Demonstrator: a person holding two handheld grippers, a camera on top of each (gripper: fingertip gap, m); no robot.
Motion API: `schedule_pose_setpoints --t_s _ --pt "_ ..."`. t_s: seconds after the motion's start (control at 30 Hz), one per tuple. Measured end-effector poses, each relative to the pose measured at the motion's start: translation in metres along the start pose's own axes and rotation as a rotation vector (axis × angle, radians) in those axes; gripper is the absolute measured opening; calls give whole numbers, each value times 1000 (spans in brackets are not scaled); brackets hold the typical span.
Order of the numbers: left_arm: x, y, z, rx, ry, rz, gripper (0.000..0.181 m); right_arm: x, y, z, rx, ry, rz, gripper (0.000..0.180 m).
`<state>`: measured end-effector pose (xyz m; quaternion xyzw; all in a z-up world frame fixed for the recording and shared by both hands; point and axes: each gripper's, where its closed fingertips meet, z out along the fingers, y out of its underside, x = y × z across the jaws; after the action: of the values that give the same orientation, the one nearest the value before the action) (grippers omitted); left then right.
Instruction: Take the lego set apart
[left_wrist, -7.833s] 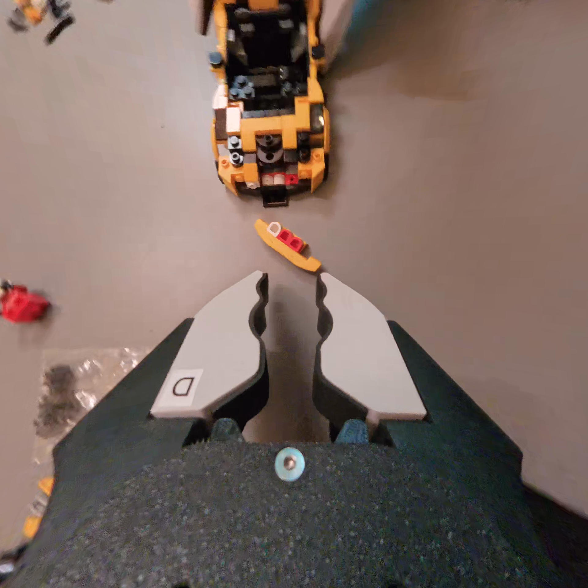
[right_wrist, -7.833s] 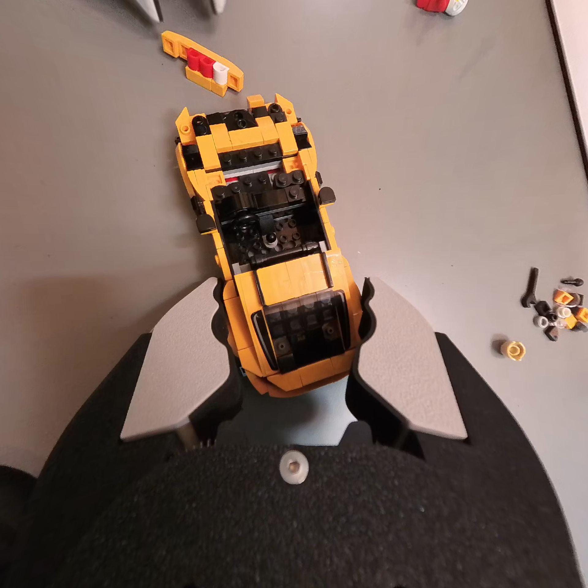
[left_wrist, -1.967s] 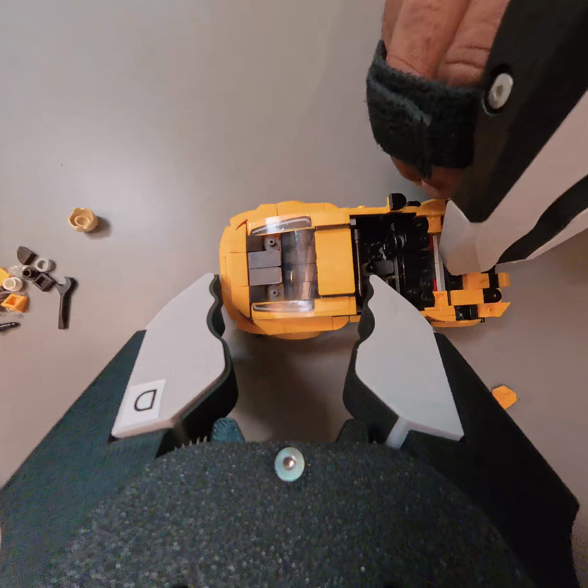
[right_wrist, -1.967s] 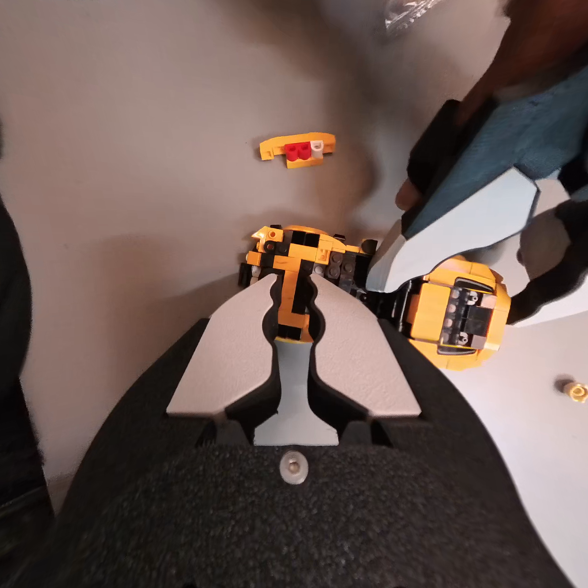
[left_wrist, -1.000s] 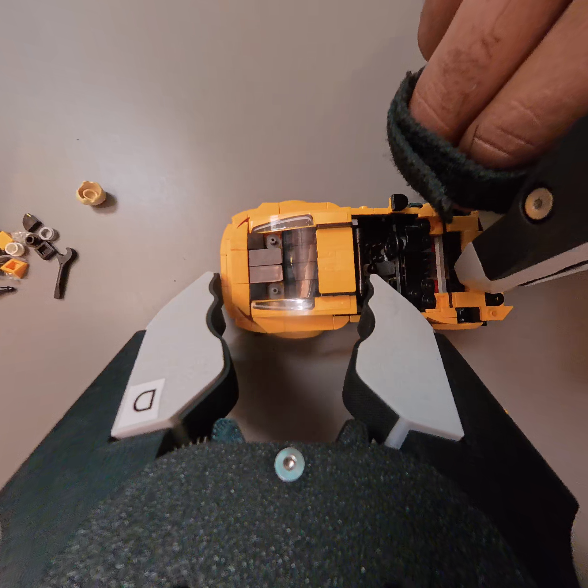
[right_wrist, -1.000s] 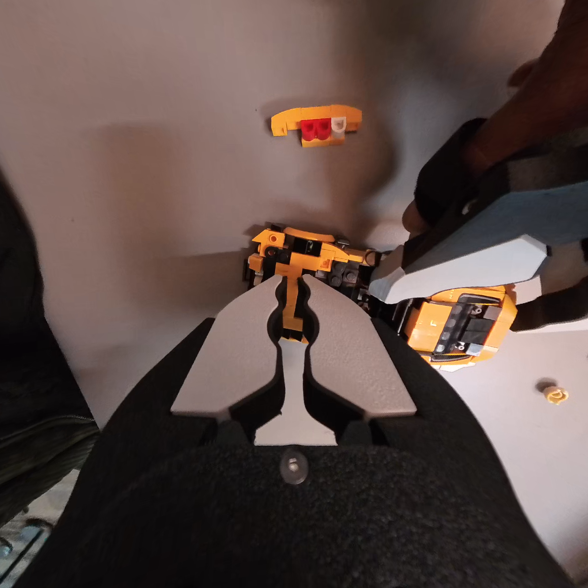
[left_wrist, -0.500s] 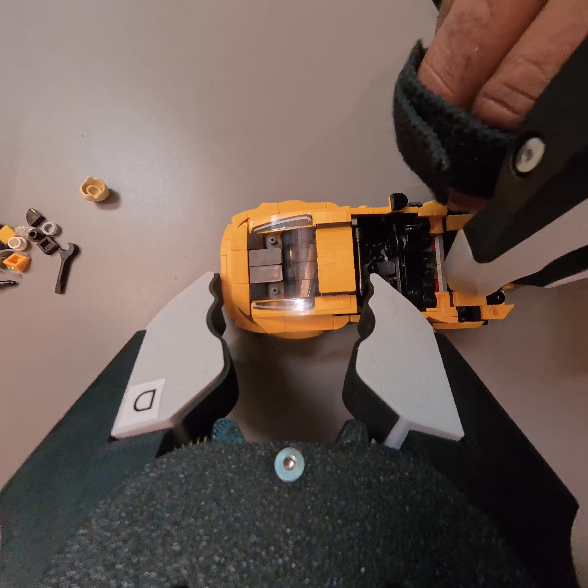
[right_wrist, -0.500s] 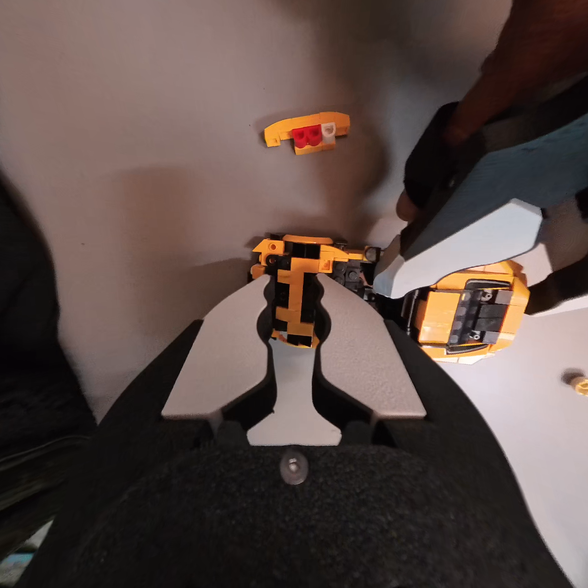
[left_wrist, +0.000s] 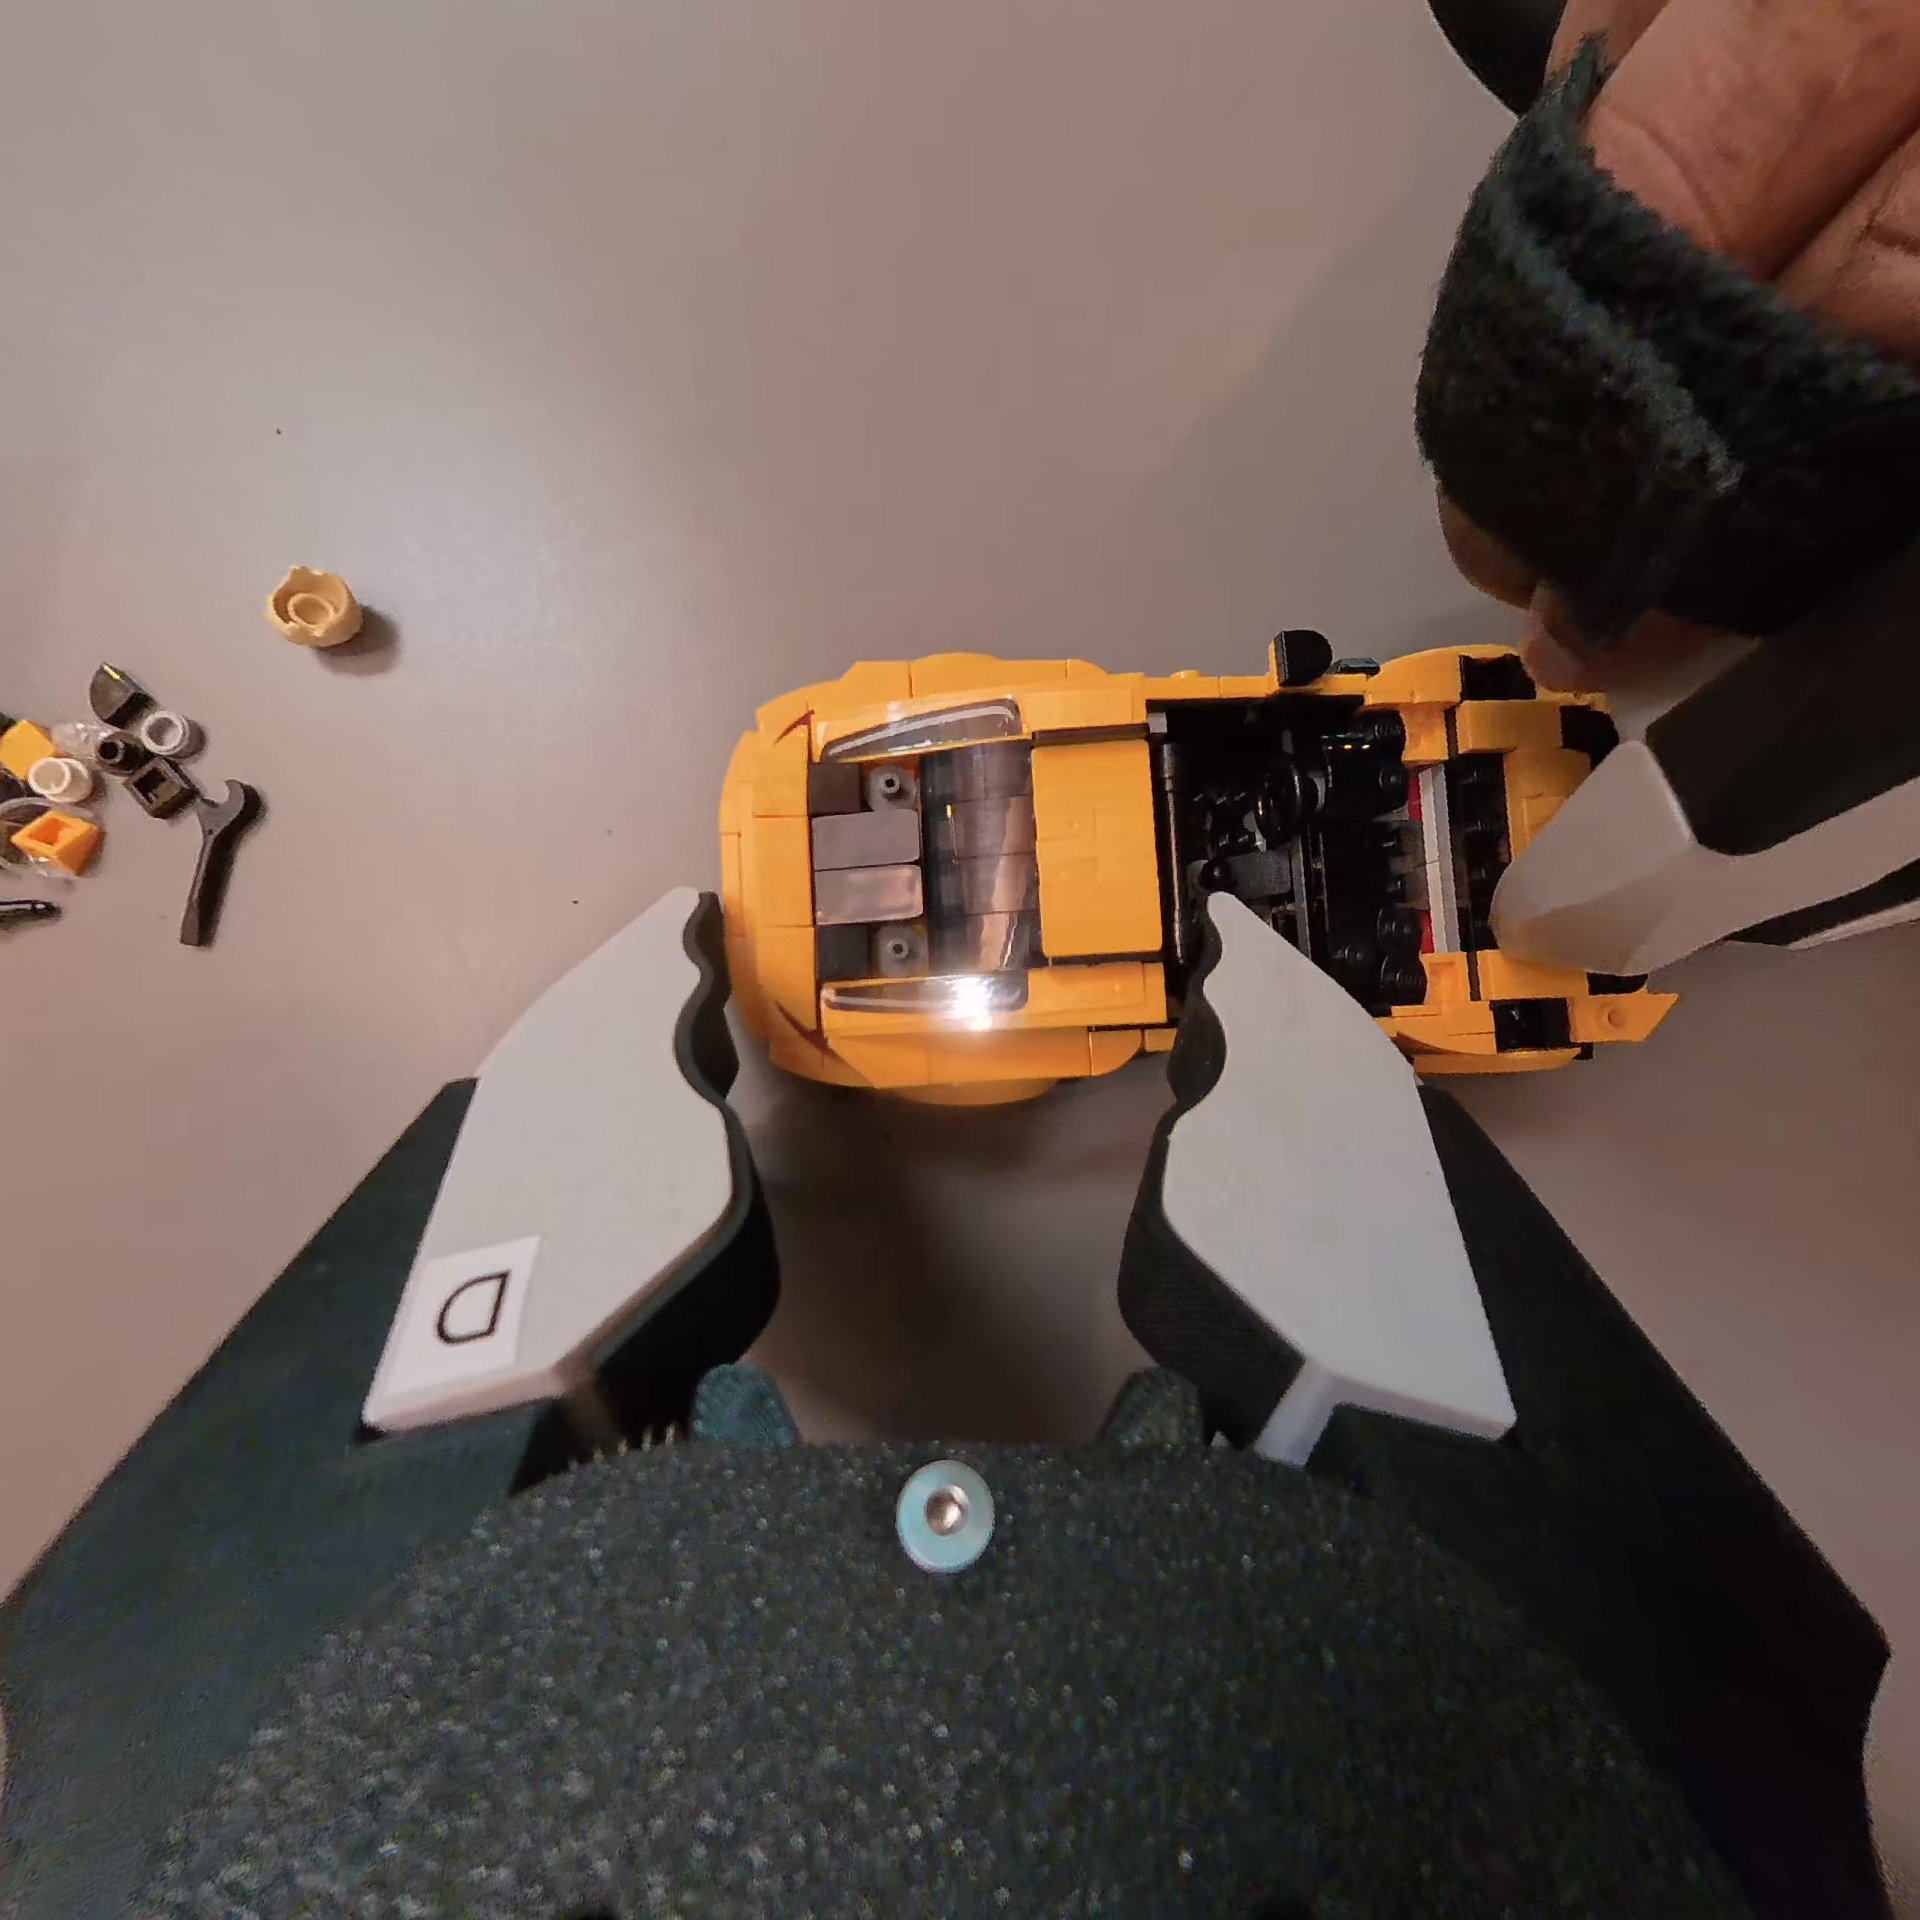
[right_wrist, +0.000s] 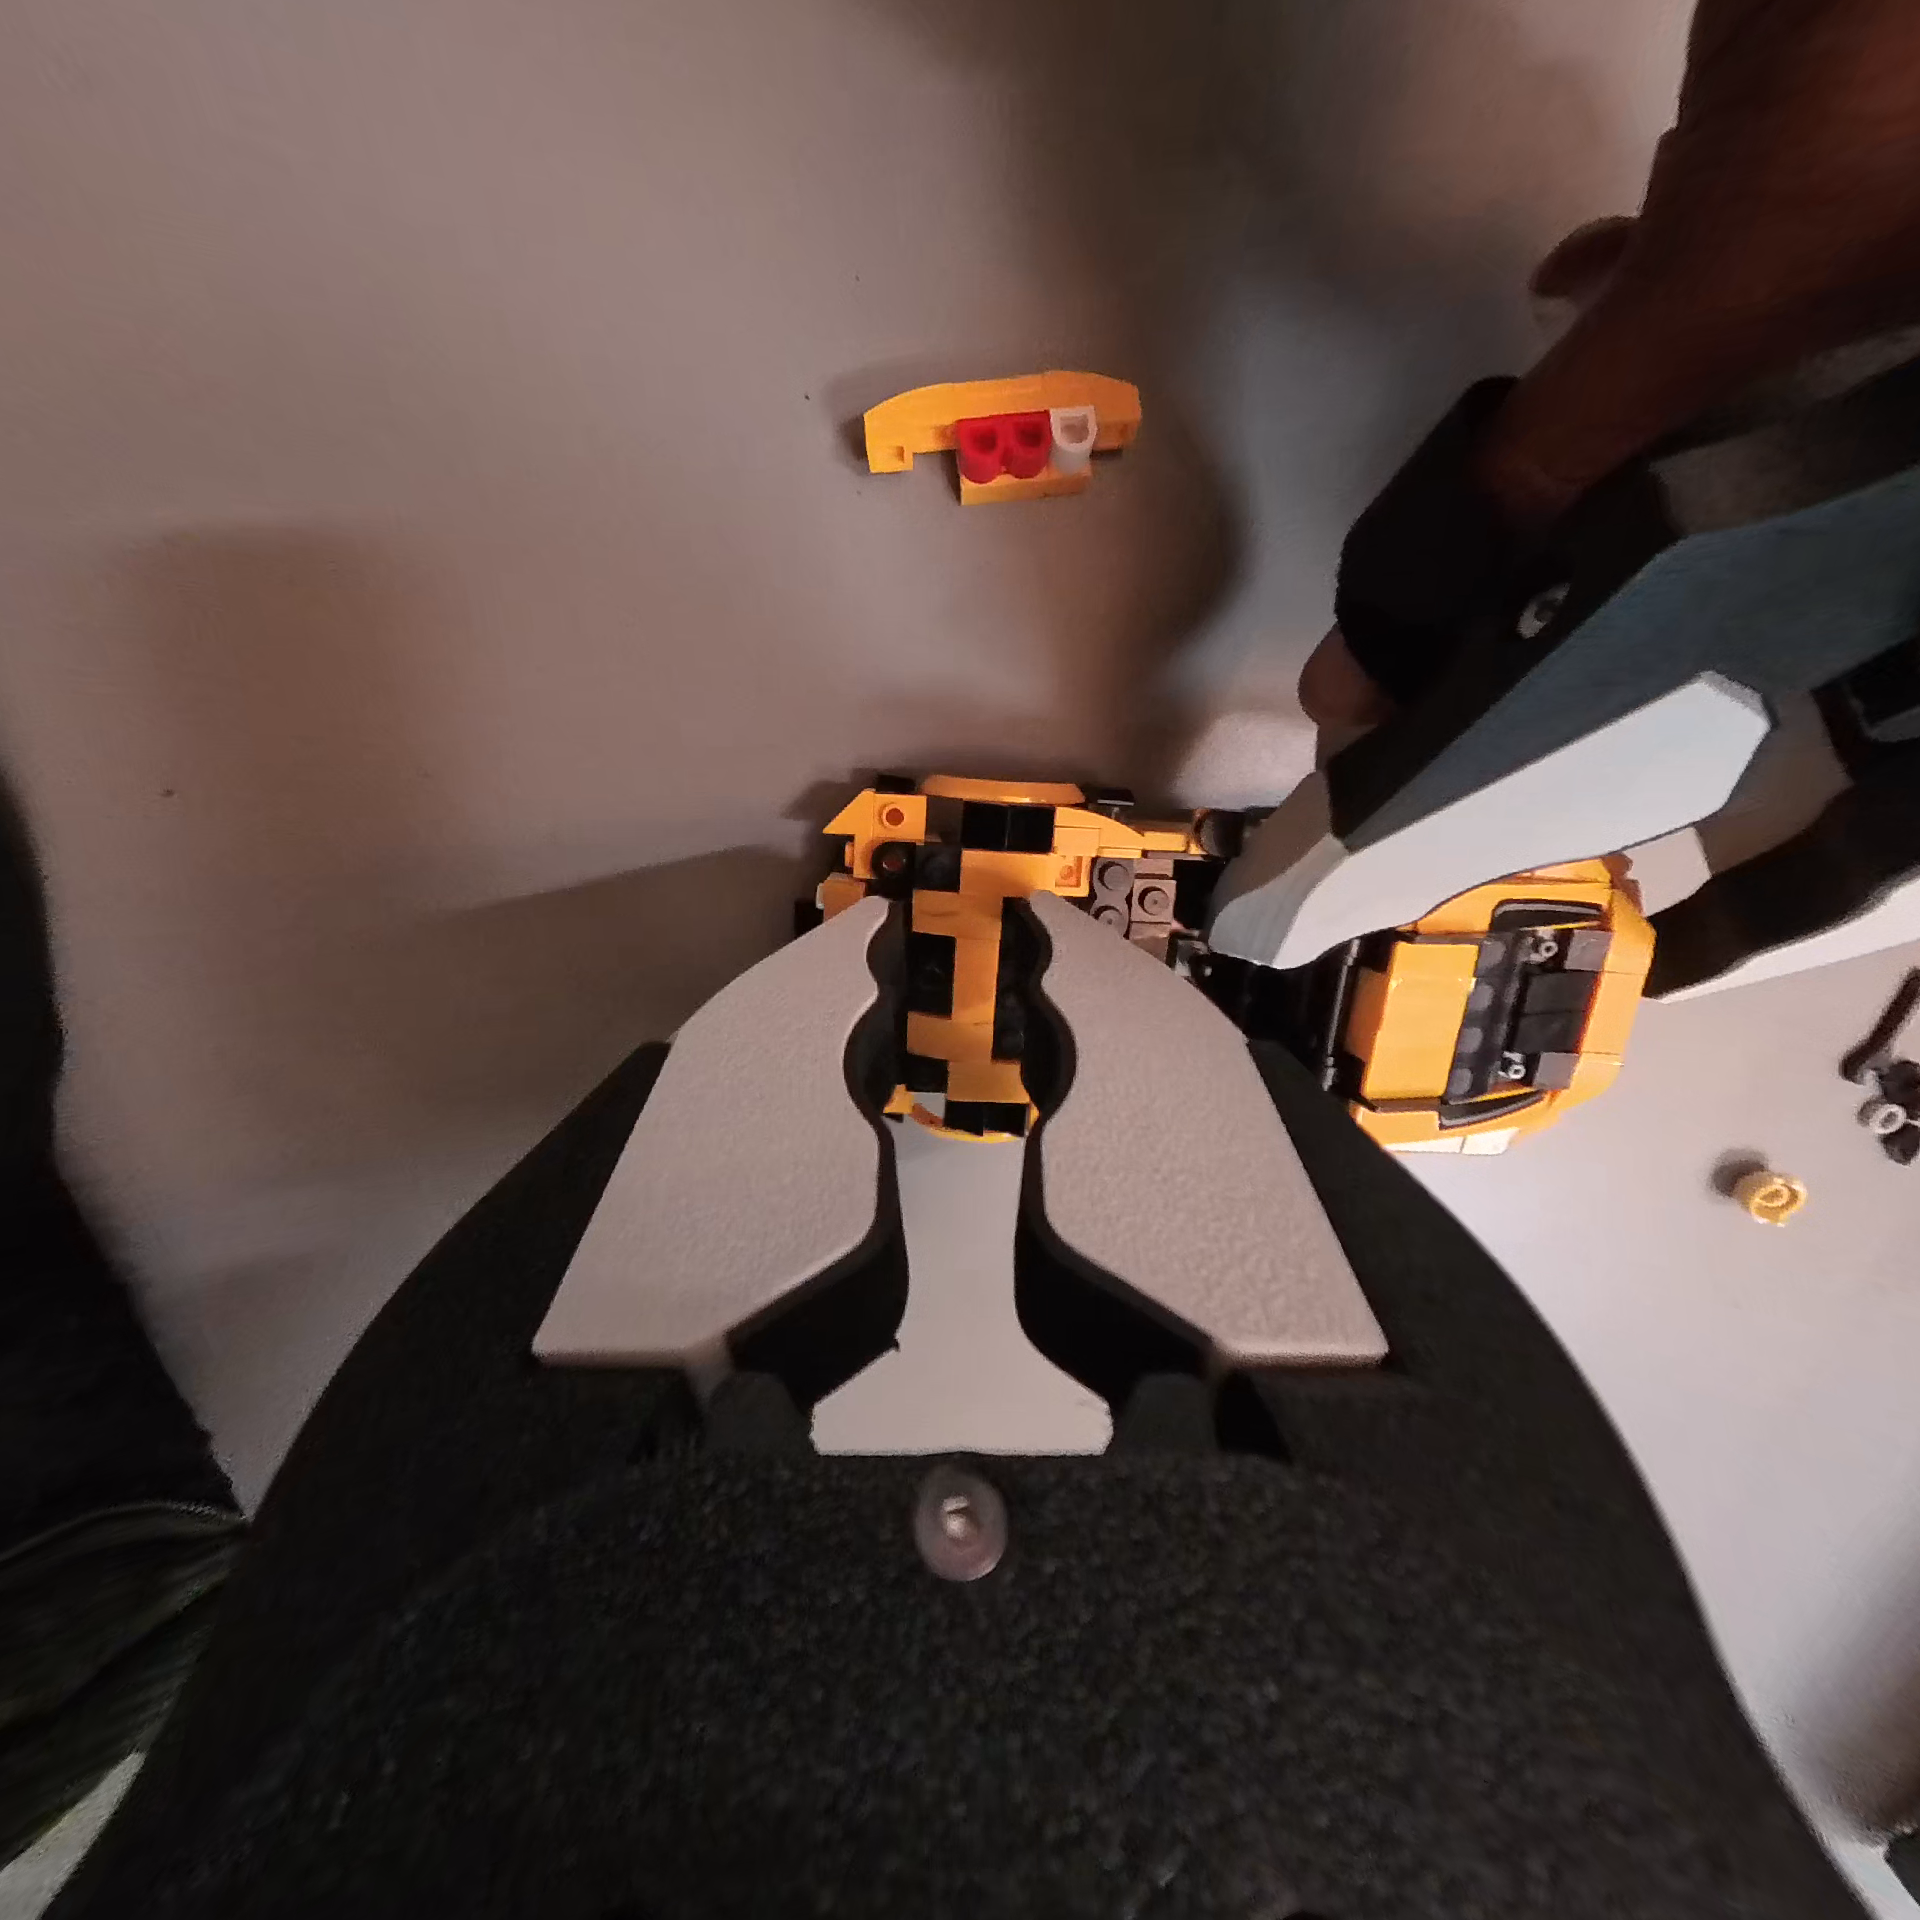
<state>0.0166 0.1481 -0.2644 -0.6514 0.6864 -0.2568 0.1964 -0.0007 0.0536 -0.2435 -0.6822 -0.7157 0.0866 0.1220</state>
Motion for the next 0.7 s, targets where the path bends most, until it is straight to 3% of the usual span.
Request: schedule_pose_setpoints --t_s 0.47,0.57,0.7 --pt "1 1 0 -17 -4 -5 83 2 -2 0 57 37 16 8" --pt "-1 1 0 -12 -14 -14 83 -22 -6 5 102 -114 68 0" --pt "0 2 -1 -7 -8 -4 83 -6 -11 -13 206 -37 99 0"
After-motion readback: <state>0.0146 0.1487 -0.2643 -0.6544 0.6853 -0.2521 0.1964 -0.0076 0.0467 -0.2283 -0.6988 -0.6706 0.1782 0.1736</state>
